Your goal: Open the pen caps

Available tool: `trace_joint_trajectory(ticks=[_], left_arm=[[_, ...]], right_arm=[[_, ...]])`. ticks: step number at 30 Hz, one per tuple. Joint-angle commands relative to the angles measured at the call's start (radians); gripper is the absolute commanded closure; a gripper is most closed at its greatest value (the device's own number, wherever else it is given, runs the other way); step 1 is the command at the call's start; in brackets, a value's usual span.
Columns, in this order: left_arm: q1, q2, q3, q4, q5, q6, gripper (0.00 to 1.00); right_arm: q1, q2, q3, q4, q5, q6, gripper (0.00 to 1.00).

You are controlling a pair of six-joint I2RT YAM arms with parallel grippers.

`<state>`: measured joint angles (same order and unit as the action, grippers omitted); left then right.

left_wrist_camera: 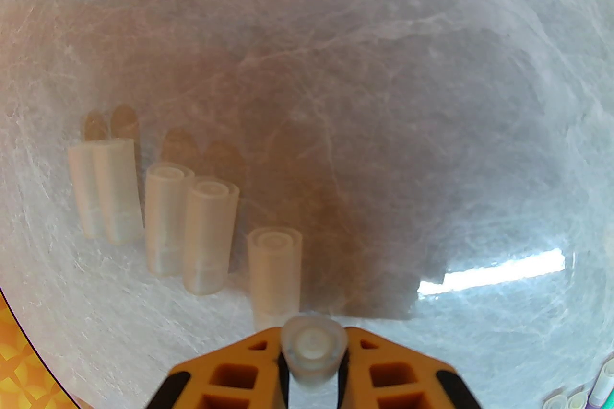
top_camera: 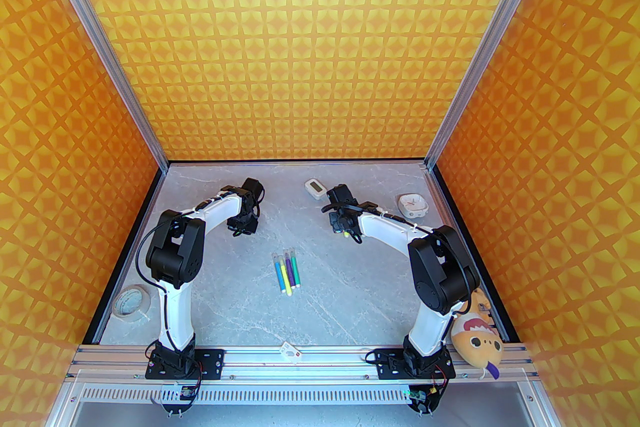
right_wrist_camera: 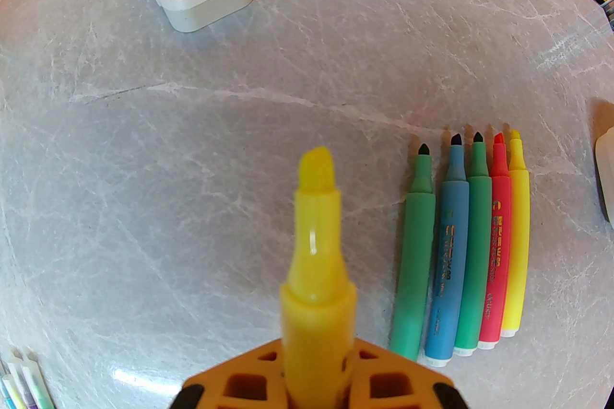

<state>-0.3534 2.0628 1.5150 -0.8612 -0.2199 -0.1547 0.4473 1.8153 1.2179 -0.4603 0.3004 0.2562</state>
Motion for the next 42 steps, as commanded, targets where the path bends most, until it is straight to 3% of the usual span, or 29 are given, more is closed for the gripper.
trace_joint_trajectory(ticks=[1, 24, 36, 42], left_arm=[[-0.007, 0.018, 0.028, -0.035, -0.012, 0.013, 0.77], [-0.010, -0.038, 0.027, -0.025, -0.012, 0.014, 0.73], [0.010, -0.237, -0.132, 0.100, 0.040, -0.002, 0.52], [0.055, -0.357, -0.252, 0.191, 0.101, -0.018, 0.47]], right_arm=[[-0.005, -0.007, -0.001, -0.011, 0.022, -0.002, 1.00], [-0.007, -0.006, 0.003, -0.022, 0.052, -0.023, 1.00], [-0.027, 0.090, 0.116, -0.078, 0.034, -0.078, 1.00], [-0.032, 0.156, 0.171, -0.108, 0.040, -0.085, 1.00]])
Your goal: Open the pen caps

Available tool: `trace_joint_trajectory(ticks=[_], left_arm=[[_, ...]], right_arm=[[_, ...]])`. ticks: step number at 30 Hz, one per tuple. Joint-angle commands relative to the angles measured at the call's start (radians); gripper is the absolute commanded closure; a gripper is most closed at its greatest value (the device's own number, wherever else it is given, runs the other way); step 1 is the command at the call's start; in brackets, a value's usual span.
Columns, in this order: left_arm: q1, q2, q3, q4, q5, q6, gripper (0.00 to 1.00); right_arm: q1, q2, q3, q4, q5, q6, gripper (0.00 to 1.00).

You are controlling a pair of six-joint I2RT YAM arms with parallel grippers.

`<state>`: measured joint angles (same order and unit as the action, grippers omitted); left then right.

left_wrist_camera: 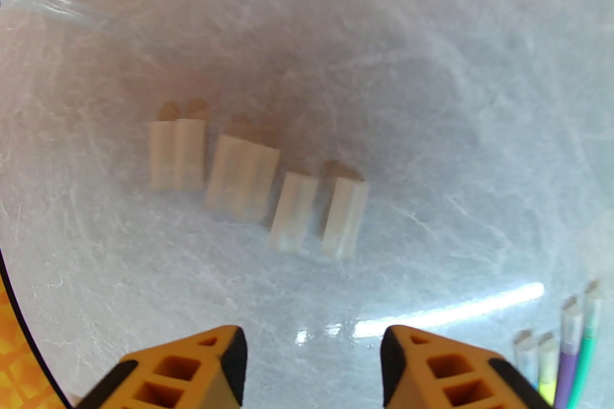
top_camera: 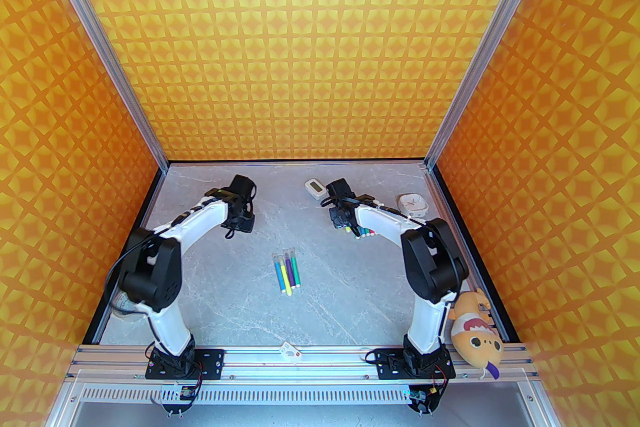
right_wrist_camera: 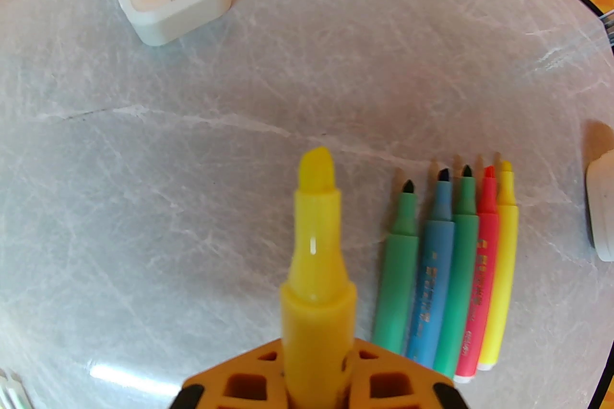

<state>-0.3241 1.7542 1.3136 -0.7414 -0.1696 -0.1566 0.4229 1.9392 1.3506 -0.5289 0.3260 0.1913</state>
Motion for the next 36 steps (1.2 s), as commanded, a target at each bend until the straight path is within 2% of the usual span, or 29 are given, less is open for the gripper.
trace_joint_trajectory(ticks=[1, 8, 13, 17, 36], left_arm=[[0.032, -0.067, -0.071, 0.089, 0.061, -0.021, 0.47], [0.077, -0.209, -0.249, 0.218, 0.107, -0.036, 0.42], [0.115, -0.281, -0.329, 0.266, 0.127, -0.041, 0.41], [0.134, -0.325, -0.379, 0.317, 0.157, -0.057, 0.37], [0.137, -0.368, -0.420, 0.359, 0.184, -0.034, 0.36]], right_arm=[[-0.007, 0.037, 0.044, -0.043, 0.015, -0.020, 1.00], [-0.016, 0.101, 0.095, -0.083, 0.043, -0.013, 0.98], [-0.022, 0.131, 0.129, -0.112, 0.048, 0.001, 0.95], [-0.027, 0.153, 0.147, -0.142, 0.053, 0.013, 0.92], [-0.038, 0.183, 0.150, -0.186, 0.051, 0.065, 0.82]])
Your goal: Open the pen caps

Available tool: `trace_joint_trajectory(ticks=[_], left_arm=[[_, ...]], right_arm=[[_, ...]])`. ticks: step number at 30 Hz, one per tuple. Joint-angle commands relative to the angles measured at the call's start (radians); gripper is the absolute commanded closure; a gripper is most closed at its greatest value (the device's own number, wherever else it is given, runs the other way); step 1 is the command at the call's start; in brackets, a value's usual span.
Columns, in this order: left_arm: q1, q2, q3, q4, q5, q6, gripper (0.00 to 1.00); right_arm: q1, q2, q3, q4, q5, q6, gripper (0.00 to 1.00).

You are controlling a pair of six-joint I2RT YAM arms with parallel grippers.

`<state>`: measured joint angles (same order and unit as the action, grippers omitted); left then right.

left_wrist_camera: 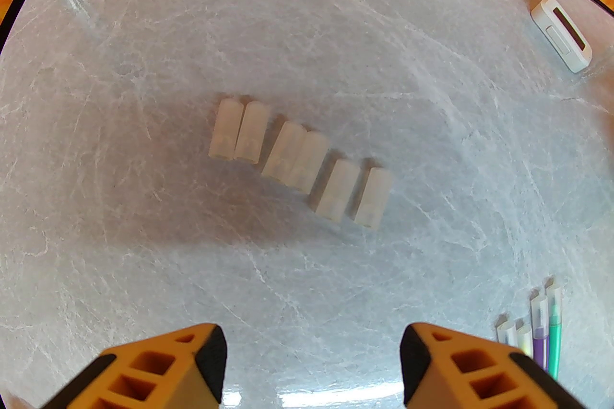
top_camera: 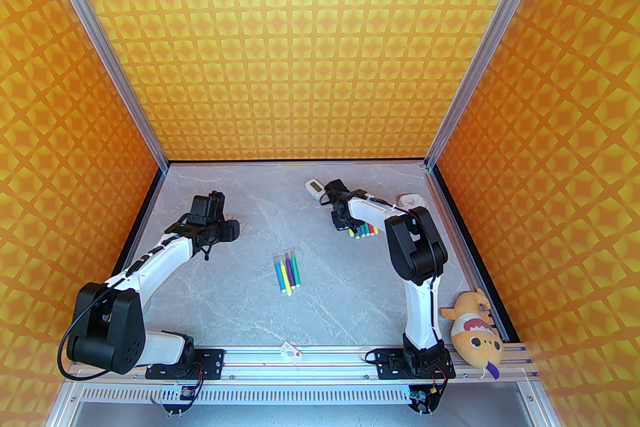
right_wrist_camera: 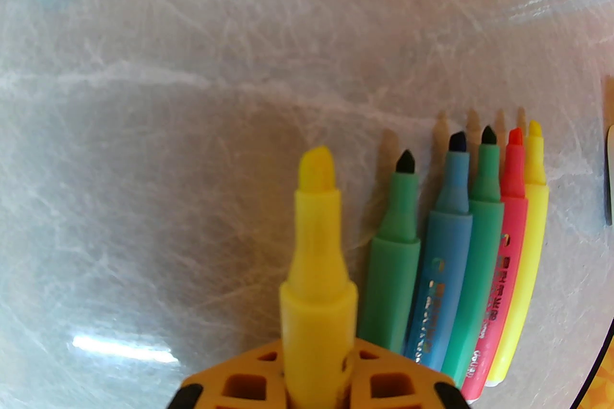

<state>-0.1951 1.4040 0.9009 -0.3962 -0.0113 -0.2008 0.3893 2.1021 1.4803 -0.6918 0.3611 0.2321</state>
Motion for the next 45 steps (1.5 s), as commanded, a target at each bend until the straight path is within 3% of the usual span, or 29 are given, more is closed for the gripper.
trace_joint_trajectory(ticks=[1, 34, 38, 45], left_arm=[[0.008, -0.015, -0.008, 0.013, 0.027, 0.011, 0.36], [0.008, -0.017, 0.003, 0.001, 0.044, 0.018, 0.36], [0.008, -0.016, 0.005, -0.001, 0.048, 0.017, 0.35], [0.008, -0.014, 0.004, 0.007, 0.056, 0.015, 0.35]], right_arm=[[-0.006, 0.021, 0.020, -0.023, 0.016, 0.024, 0.82], [-0.006, 0.007, 0.015, -0.042, 0.016, 0.026, 0.75], [-0.006, -0.010, 0.004, -0.036, 0.000, 0.023, 0.68], [-0.006, -0.088, -0.037, -0.014, -0.049, 0.019, 0.67]])
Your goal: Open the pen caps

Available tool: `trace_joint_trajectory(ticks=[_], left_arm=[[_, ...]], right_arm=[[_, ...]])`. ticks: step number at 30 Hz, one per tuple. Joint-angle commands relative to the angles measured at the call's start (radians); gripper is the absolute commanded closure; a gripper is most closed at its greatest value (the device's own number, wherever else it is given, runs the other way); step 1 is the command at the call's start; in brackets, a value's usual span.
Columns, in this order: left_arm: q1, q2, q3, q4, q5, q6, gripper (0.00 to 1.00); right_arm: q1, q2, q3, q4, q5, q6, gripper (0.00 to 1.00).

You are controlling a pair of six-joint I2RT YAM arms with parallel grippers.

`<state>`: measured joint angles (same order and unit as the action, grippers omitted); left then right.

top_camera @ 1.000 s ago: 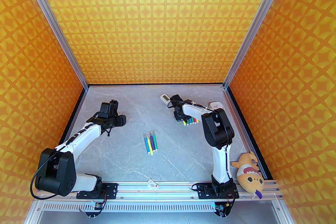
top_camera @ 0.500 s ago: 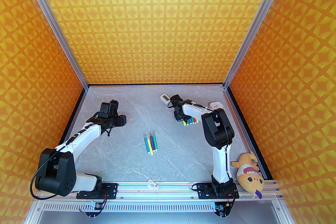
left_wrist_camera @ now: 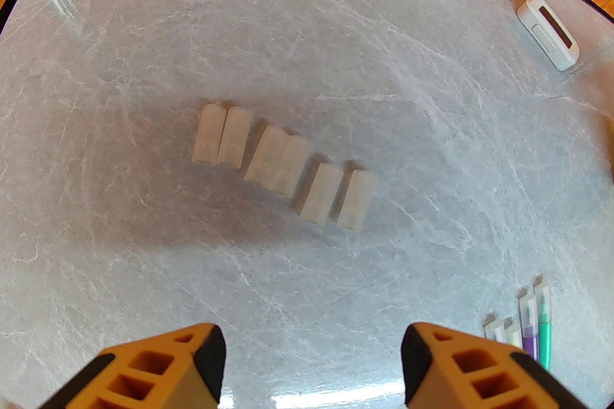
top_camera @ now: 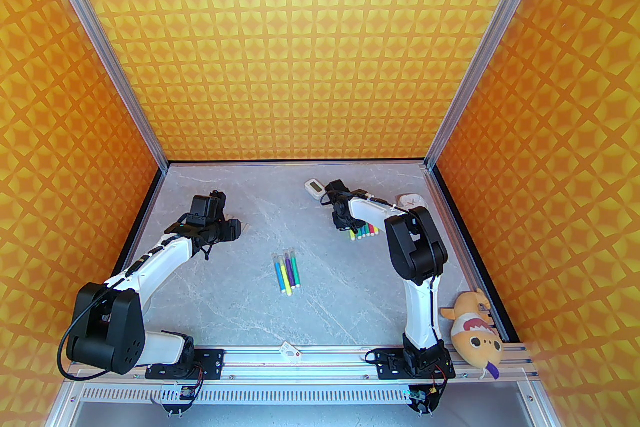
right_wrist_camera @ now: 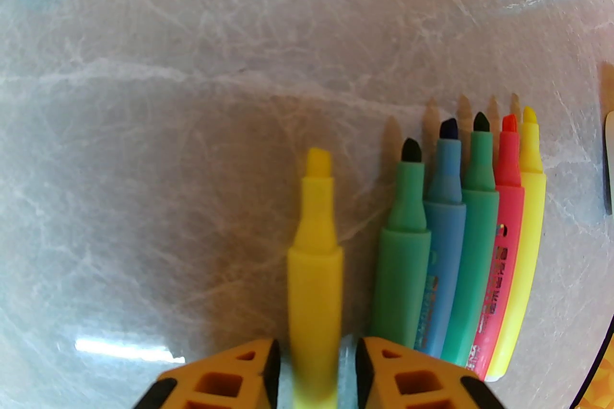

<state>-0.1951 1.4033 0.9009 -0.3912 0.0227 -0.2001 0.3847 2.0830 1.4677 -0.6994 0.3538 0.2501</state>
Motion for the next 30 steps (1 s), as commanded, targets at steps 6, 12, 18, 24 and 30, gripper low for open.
trace_joint_trajectory(ticks=[6, 12, 18, 24, 30], left_arm=[[0.008, 0.001, 0.013, 0.009, 0.026, 0.010, 0.35], [0.008, 0.012, 0.021, 0.020, 0.031, 0.004, 0.35], [0.008, 0.020, 0.020, 0.036, 0.044, -0.004, 0.36], [0.008, 0.022, 0.008, 0.050, 0.061, 0.006, 0.36], [0.008, 0.024, -0.007, 0.082, 0.108, 0.016, 0.36]], right_arm=[[0.015, -0.174, -0.091, 0.031, -0.146, -0.009, 0.65], [0.081, -0.253, -0.149, 0.046, -0.199, -0.012, 0.65], [0.168, -0.286, -0.190, 0.047, -0.266, 0.013, 0.65], [0.235, -0.328, -0.277, 0.111, -0.451, 0.088, 0.65], [0.307, -0.329, -0.309, 0.112, -0.472, 0.156, 0.64]])
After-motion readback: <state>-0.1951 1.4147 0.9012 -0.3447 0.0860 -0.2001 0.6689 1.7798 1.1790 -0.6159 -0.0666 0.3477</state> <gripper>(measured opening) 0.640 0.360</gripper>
